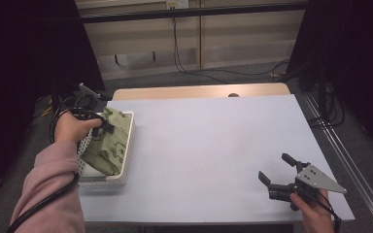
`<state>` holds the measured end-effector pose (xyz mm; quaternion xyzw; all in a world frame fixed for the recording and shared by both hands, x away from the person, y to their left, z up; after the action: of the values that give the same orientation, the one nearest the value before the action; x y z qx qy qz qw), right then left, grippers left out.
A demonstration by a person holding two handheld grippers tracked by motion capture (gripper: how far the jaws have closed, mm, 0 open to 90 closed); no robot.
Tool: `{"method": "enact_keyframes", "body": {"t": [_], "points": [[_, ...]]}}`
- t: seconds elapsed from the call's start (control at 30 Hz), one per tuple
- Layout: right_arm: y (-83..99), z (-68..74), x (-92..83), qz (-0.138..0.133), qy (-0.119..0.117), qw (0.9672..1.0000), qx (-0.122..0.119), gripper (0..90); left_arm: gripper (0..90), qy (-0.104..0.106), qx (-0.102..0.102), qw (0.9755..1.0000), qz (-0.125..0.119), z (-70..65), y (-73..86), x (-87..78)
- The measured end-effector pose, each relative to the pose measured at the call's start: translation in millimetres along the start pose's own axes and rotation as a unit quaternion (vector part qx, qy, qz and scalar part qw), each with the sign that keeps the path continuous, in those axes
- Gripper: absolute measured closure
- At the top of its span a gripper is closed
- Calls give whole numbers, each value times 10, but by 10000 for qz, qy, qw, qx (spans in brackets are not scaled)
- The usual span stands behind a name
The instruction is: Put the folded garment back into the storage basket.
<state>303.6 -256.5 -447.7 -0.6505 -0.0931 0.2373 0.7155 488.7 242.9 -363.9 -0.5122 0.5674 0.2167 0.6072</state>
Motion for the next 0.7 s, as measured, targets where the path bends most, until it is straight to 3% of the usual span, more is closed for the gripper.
{"method": "enact_keyframes", "body": {"t": [0.2, 0.3, 0.33, 0.37, 0.43, 0.47, 0.5, 0.53, 0.63, 0.7], "points": [[2, 1, -2, 9, 7, 10000, 7, 18, 731, -17, -69, 10000, -69, -4, 5, 37], [1, 0, -4, 11, 22, 10000, 1, 18, 732, 65, 13, 10000, 17, 4, 18, 40], [0, 1, -2, 5, 8, 10000, 3, 18, 731, 27, -66, 10000, -28, -2, 14, 50], [1, 1, -2, 7, 8, 10000, 3, 18, 731, -10, 205, 9997, 145, 35, 40, 31], [1, 1, 0, 3, -1, 10000, -4, 18, 731, 40, 323, 9992, 235, 47, 51, 31], [2, 2, -2, 9, 3, 10000, 9, 18, 731, -18, -62, 10000, -50, 3, 22, 67], [0, 0, -2, 7, 7, 10000, 0, 18, 731, -16, 113, 9999, 86, 26, 40, 57], [0, 0, -3, 8, 12, 10000, 1, 18, 731, 18, -35, 10000, -39, 5, 27, 80], [2, 0, -2, 12, 11, 10000, 6, 18, 730, 39, -156, 9998, -112, -15, 24, 107], [1, 0, -3, 9, 12, 10000, 2, 18, 730, -13, -123, 9999, -96, -7, 31, 117]]}}
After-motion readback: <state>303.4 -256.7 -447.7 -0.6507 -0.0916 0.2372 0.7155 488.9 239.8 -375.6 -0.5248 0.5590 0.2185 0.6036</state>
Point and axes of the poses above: each handheld gripper's, and its own axes: x roughly forward along the jaws, y roughly out of its underside, z roughly to its left, the point moved 7 cm from there along x, roughly forward along the jaws, and after that the axes turned 8 degrees about x, right-handed, at the moved point
